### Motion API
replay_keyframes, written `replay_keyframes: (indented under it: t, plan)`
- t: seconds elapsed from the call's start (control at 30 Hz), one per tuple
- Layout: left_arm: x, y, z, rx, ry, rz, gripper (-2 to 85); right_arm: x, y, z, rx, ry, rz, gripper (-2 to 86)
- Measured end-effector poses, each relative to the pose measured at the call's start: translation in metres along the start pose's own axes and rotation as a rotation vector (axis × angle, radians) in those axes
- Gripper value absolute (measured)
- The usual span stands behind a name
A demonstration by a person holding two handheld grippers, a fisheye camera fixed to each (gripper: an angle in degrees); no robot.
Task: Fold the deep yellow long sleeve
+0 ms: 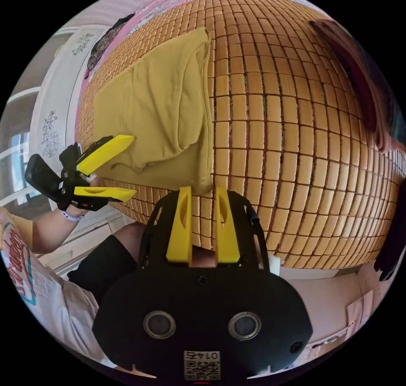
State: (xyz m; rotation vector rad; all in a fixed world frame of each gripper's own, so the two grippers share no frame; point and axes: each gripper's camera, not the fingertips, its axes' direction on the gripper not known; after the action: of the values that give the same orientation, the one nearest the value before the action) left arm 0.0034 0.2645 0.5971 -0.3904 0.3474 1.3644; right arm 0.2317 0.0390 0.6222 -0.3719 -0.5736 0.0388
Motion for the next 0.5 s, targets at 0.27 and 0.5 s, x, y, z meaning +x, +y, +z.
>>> replay_keyframes:
  t: [0.27, 0.5]
  plan:
    - [0.012, -0.013, 0.037, -0.110, -0.181, 0.090, 6.4, 0.027, 0.011, -0.048, 0.151, -0.451, -0.076, 2.5]
    - [0.021, 0.009, 0.020, -0.200, -0.141, 0.056, 4.2, 0.091, -0.004, -0.081, 0.346, -0.228, -0.047, 10.7]
